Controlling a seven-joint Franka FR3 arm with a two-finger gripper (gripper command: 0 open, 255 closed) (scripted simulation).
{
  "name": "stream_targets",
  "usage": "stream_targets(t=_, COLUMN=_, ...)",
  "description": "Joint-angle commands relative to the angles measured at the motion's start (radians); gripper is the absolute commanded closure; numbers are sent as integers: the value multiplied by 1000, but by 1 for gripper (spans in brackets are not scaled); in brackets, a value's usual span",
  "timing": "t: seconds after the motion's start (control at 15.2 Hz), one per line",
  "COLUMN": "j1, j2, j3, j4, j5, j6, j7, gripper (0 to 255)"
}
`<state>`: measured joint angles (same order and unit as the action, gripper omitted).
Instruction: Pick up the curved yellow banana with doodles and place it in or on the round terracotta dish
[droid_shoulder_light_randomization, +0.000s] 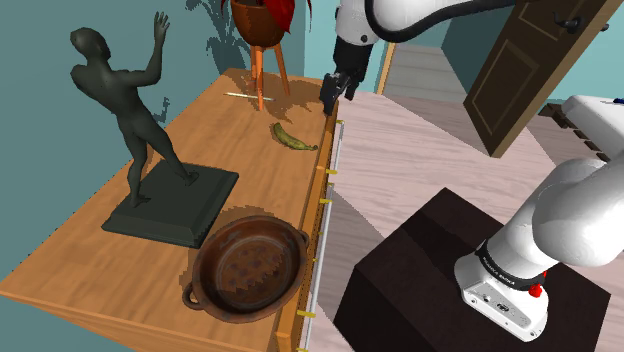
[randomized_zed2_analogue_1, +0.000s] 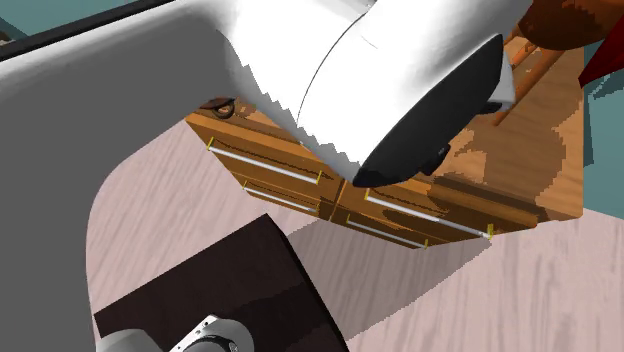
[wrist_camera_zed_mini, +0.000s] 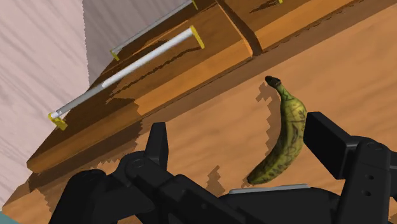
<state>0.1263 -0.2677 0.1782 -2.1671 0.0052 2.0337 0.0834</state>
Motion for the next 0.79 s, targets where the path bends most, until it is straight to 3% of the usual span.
stream_targets(t=0.0, j1=10, j2=68, j3=24, j4=46, j5=-5, j6=18, j7=33, gripper=0)
stream_targets(t=0.46, j1=46, j2=298, j3=81, j4=219, j5=-50, j6=59, j7=125, gripper=0)
stream_targets(t=0.73, j1=47, j2=320, j3=80, j4=191, j5=-58, j6=109, j7=131, gripper=0)
